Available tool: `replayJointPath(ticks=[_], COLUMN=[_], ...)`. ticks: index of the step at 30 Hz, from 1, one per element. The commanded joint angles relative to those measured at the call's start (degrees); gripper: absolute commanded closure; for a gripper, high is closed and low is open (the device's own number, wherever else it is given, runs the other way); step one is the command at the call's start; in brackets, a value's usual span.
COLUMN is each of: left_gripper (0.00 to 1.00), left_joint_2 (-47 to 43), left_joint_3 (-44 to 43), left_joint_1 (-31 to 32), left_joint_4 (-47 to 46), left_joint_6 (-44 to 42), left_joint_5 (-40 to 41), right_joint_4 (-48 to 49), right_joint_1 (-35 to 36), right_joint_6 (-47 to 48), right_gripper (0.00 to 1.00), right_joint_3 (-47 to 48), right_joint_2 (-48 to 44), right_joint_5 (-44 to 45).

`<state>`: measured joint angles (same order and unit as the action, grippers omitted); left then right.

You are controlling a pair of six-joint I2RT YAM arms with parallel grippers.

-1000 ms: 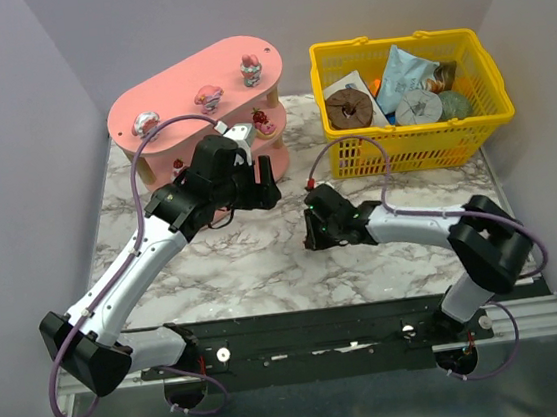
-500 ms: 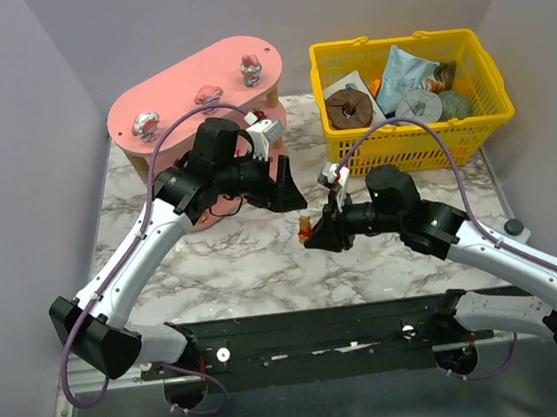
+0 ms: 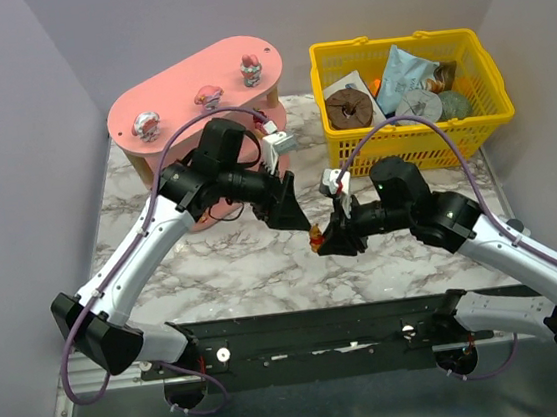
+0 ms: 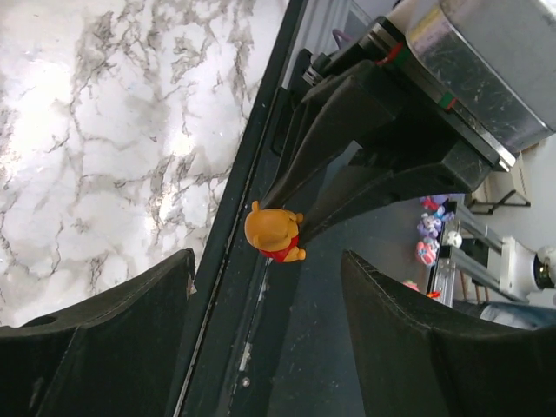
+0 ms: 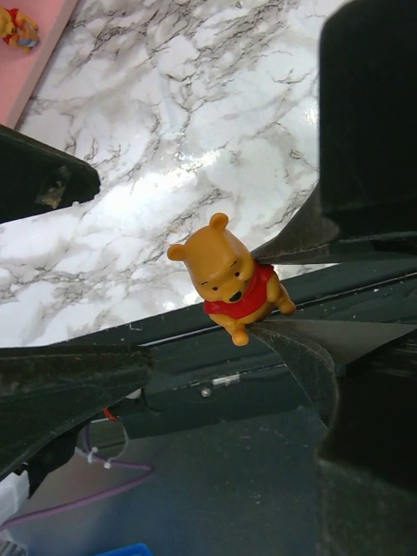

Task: Place and organize the plastic toys onto the shelf

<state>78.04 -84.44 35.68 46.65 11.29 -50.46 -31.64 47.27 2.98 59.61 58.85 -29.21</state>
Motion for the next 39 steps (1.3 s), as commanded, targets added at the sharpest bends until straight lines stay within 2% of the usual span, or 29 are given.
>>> replayJointPath(ticks=[1,5,12,26,29,30,33,35,36,39], left_gripper=[0.24,0.26,0.35,0.41,0.51,0.62,0.79,0.83,0.91,1.0], left_joint_2=[1.06,2.99,3.79,5.72,5.81,5.72,5.72,5.55,5.46,4.84], left_joint_3=[-1.16,-1.51,-2.04,-2.74,-2.66,-2.66,-2.57,-2.66,-2.57,-2.22], left_joint_1=[2.55,4.57,5.8,7.91,8.09,8.09,8.26,8.26,8.18,8.18], left_joint_4=[2.39,2.13,2.57,3.0,3.0,2.92,2.48,2.39,2.3,1.6], left_joint_6=[-3.91,-3.55,-3.47,-3.03,-2.85,-2.85,-2.24,-2.24,-2.24,-2.06], left_joint_5=[-3.6,-3.95,-4.12,-2.28,-1.4,-1.22,0.27,1.4,1.94,5.0], right_joint_4=[-4.4,-5.27,-5.8,-4.31,-4.13,-4.05,-4.13,-4.13,-4.22,-4.14], right_joint_1=[0.19,0.11,0.11,0.2,0.2,0.2,0.2,0.2,0.2,0.2], right_joint_6=[2.99,3.34,4.05,3.44,3.08,2.91,2.56,2.03,1.59,-0.25], right_gripper=[0.96,0.96,0.98,0.98,0.99,0.99,0.99,0.99,0.99,0.95], right_joint_3=[2.96,4.54,4.81,3.93,4.02,3.84,3.67,3.4,3.4,3.05], right_joint_2=[0.12,0.48,0.39,-0.05,-0.14,-0.14,-0.23,-0.05,0.04,0.48], right_joint_5=[-3.39,-5.15,-5.07,-4.89,-5.07,-4.98,-4.54,-4.1,-3.23,-0.86])
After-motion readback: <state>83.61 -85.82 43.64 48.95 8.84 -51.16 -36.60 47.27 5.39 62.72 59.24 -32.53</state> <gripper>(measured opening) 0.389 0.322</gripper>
